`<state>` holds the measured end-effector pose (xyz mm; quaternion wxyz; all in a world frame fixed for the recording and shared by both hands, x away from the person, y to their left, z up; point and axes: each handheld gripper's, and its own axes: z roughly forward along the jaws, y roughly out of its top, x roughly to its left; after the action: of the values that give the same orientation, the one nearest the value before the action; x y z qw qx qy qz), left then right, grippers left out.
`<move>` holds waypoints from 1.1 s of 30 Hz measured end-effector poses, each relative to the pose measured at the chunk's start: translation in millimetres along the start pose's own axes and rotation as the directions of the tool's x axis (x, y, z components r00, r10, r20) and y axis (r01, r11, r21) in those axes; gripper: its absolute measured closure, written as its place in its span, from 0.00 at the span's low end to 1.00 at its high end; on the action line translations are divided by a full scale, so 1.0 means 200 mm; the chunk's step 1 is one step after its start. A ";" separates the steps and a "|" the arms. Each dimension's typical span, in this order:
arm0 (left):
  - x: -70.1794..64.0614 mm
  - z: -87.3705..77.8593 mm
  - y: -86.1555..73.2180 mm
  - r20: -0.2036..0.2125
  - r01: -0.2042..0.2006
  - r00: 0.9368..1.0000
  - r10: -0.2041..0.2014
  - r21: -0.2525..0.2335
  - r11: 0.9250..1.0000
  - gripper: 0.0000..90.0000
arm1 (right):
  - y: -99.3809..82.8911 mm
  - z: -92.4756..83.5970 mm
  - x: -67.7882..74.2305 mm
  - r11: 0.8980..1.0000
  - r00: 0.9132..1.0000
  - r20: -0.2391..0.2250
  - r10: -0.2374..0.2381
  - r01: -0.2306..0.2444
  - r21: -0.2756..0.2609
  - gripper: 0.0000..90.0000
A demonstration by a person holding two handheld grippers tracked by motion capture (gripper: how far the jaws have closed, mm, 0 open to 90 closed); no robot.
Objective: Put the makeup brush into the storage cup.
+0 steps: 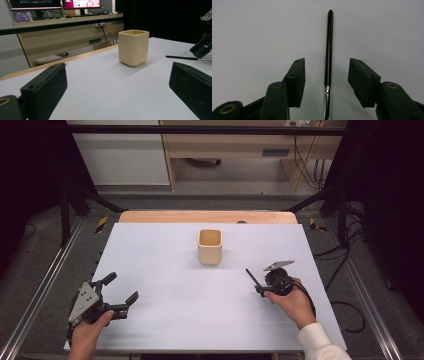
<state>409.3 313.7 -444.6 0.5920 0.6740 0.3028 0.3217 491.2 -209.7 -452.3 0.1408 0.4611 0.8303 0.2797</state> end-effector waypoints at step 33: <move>0.00 0.01 0.00 0.006 -0.009 1.000 0.009 0.007 1.000 0.01 | -0.05 0.02 0.00 0.998 0.999 0.024 0.032 -0.033 0.047 0.81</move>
<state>409.8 312.4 -445.1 0.5892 0.6783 0.2992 0.3212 486.2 -213.5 -461.0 0.1350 0.4810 0.8273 0.2569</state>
